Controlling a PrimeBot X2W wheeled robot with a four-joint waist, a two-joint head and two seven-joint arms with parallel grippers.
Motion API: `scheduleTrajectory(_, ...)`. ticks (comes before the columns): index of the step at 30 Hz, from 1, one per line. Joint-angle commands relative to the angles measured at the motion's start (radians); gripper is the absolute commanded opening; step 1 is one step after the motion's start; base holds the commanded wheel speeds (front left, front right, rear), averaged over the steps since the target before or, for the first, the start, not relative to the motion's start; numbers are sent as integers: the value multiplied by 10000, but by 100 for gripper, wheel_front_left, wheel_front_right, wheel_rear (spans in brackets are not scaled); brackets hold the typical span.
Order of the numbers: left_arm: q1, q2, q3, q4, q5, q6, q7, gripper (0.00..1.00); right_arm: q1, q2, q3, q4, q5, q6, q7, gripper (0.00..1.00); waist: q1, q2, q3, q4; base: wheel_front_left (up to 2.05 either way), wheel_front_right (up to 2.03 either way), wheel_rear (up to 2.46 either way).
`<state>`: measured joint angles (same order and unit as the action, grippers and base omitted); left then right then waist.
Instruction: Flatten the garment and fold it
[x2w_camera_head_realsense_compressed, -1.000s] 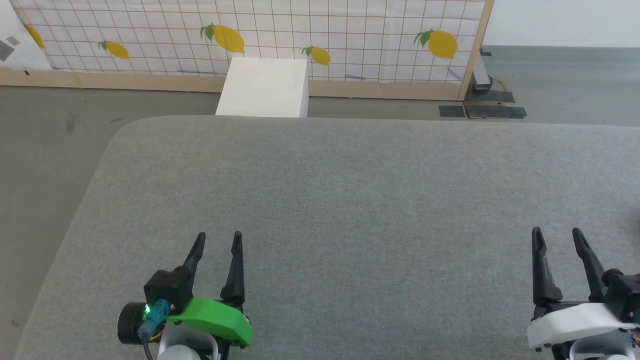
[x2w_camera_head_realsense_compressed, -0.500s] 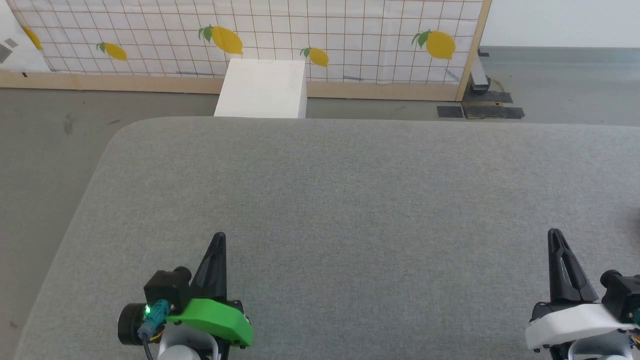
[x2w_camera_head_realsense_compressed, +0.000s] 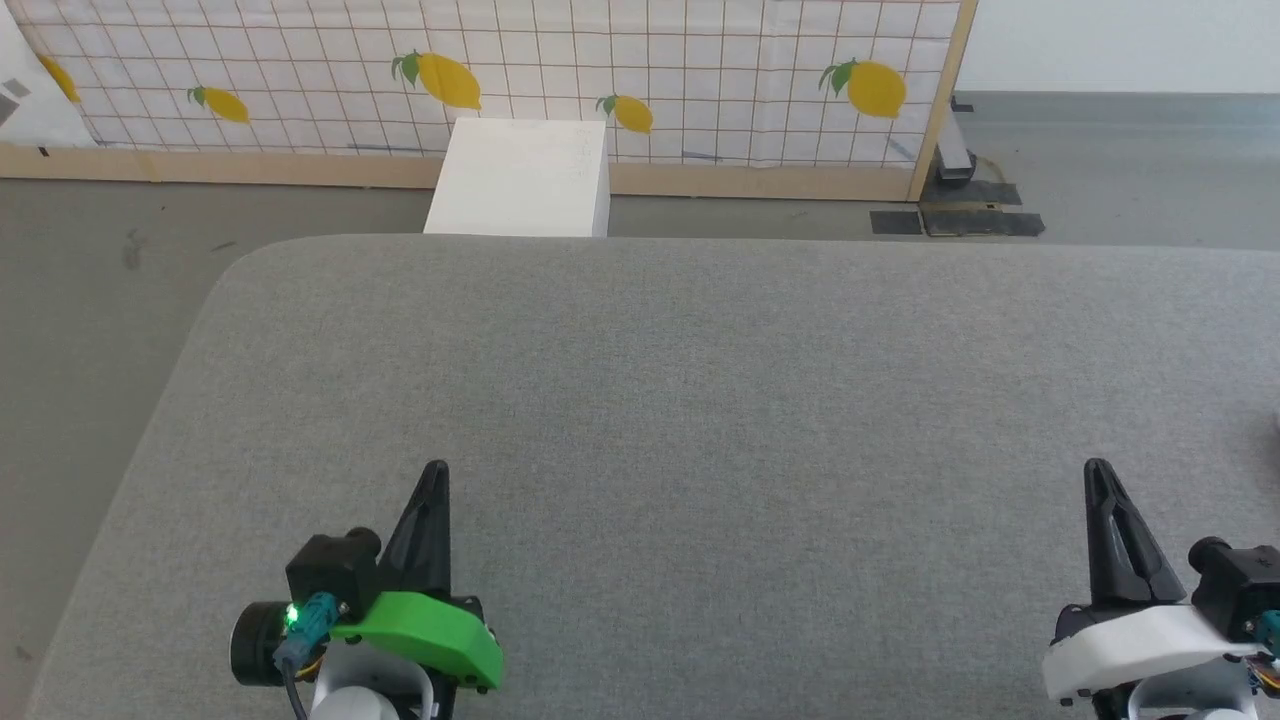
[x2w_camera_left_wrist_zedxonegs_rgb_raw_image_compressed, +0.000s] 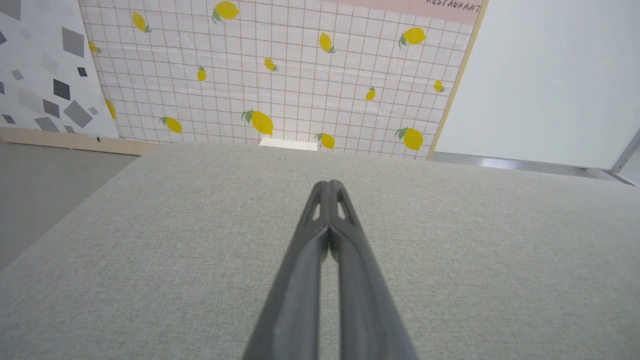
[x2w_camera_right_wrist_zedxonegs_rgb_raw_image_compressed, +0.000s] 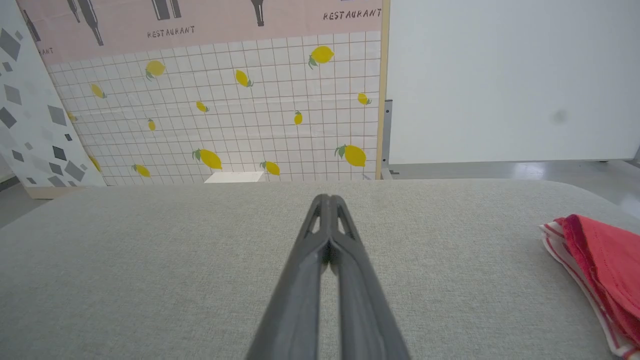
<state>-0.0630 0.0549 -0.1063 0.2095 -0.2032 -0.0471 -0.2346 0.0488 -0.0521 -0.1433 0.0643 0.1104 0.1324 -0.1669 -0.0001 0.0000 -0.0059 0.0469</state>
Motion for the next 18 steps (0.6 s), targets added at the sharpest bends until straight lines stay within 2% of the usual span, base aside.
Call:
scheduleTrajectory(1, 71, -5, 54, -89, 124, 52, 74, 0, -53, 2, 47, -52, -93, -2, 32, 0, 1, 0, 1, -5, 0, 0, 0)
scheduleTrajectory(18, 157, -12, 208, -395, 415, 116, 420, 0, -119, 5, 258, -142, -247, -4, 281, 0, 1, 0, 10, -76, 0, 0, 0)
